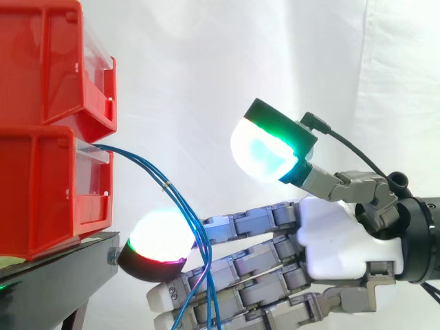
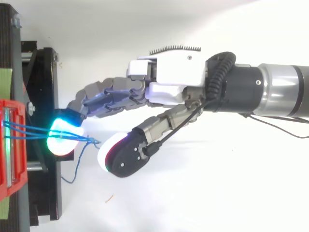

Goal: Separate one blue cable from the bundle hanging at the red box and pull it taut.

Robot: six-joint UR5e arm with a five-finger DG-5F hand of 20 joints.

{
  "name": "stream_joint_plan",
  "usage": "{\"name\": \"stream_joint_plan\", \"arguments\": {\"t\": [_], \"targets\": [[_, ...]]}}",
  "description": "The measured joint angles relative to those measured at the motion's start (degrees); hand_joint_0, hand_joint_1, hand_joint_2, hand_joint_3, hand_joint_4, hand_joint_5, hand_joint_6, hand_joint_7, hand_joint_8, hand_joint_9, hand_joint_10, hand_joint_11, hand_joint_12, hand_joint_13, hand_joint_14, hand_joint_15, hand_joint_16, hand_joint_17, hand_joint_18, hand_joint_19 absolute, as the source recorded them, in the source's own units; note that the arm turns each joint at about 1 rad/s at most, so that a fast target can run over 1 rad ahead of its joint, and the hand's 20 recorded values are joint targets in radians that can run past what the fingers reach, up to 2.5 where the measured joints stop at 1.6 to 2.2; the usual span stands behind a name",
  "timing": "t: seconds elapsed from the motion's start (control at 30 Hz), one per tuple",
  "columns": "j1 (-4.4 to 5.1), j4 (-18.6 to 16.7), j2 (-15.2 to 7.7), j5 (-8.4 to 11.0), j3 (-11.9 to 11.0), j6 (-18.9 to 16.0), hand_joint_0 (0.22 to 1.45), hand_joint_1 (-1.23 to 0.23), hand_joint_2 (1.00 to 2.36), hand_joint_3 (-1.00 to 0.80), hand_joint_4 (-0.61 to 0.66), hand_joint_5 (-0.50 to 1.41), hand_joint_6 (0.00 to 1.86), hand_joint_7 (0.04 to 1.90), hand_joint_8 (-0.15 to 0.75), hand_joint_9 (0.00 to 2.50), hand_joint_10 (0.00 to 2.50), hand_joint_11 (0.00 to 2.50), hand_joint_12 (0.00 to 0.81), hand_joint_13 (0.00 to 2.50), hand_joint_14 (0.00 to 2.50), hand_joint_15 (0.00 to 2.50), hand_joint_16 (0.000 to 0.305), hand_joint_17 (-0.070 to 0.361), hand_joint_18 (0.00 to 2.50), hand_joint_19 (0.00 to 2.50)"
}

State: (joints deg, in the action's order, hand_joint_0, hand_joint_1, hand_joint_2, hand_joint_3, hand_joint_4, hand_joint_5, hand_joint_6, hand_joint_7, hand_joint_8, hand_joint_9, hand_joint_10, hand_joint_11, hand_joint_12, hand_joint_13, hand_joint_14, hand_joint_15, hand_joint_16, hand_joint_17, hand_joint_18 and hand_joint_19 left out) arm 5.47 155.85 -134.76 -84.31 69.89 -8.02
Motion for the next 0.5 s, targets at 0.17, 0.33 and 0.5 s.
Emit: {"name": "stream_joint_plan", "arguments": {"t": [0.17,0.33,0.5], "targets": [[0.30,-1.81,-0.85,-0.27,-0.51,-1.69,0.59,-0.72,1.00,-0.48,0.27,-0.20,0.50,0.81,0.305,0.38,0.00,0.07,0.363,0.24,0.00,0.03,0.052,0.118,0.31,0.12],[0.18,-1.59,-1.00,-0.54,-1.50,-1.72,0.60,-0.71,1.00,-0.45,0.29,-0.18,0.50,0.86,0.309,0.42,0.00,0.08,0.364,0.26,0.00,0.03,0.052,0.117,0.33,0.14],[0.43,-1.56,-1.02,-0.23,-1.79,-0.03,0.61,-0.71,1.00,-0.44,0.30,-0.18,0.50,0.89,0.309,0.44,0.00,0.10,0.363,0.29,0.00,0.05,0.051,0.114,0.35,0.14]]}}
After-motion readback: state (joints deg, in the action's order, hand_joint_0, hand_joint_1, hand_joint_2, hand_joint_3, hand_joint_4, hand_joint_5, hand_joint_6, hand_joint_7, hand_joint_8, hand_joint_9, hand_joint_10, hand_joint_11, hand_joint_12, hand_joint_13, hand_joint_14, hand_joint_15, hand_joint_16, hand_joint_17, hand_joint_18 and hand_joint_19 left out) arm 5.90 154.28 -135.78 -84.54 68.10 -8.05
